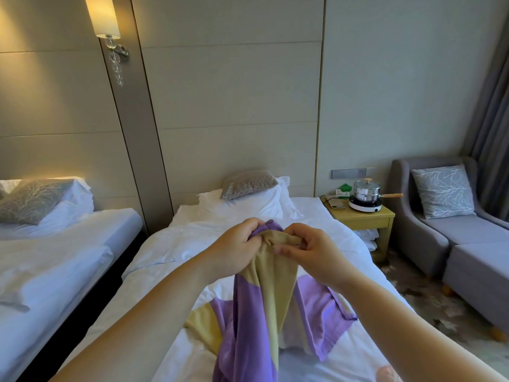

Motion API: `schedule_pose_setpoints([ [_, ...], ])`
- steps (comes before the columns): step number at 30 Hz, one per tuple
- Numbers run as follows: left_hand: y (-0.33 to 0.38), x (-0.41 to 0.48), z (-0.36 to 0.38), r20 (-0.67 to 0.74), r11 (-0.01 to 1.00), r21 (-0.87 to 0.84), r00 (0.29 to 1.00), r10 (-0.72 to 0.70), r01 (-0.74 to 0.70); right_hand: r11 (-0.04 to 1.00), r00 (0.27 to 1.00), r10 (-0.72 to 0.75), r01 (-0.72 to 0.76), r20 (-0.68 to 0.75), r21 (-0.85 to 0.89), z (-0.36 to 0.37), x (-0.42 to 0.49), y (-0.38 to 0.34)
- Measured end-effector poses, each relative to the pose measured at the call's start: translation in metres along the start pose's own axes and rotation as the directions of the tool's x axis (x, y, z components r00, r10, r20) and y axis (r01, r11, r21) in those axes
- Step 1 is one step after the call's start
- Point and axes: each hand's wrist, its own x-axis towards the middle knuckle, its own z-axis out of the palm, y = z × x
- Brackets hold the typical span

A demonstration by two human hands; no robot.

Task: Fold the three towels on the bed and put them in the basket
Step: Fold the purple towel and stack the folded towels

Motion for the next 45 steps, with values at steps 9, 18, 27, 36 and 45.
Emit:
schedule_pose_setpoints([
  [9, 0.015, 0.006, -0.014, -0.057, 0.992, -0.123, 0.998, -0.001, -0.006, 0.943, 0.999, 0.005, -0.020, 0.046, 0.334, 0.013, -0.007, 0.005],
  [18, 0.037, 0.022, -0.033, -0.313, 0.973, -0.188, 0.947, 0.068, -0.132, 0.999, 0.997, -0.033, 0.032, 0.067, 0.015, 0.040, 0.000, 0.037],
  [27, 0.088, 0.030, -0.098, -0.498, 0.838, -0.448, 0.865, 0.055, -0.311, 0.933, 0.999, -0.023, 0.033, 0.031, -0.359, 0.073, 0.030, 0.067],
  [36, 0.059, 0.022, -0.169, -0.744, 0.854, -0.401, 0.662, -0.092, -0.332, 0.975, 0.997, 0.042, -0.027, 0.062, -0.221, 0.054, 0.051, 0.047],
  [45, -0.008, 0.022, -0.177, -0.809, 0.952, -0.305, 0.536, -0.242, -0.031, 0.987, 0.993, -0.091, 0.081, 0.072, 0.137, -0.011, 0.078, -0.053],
])
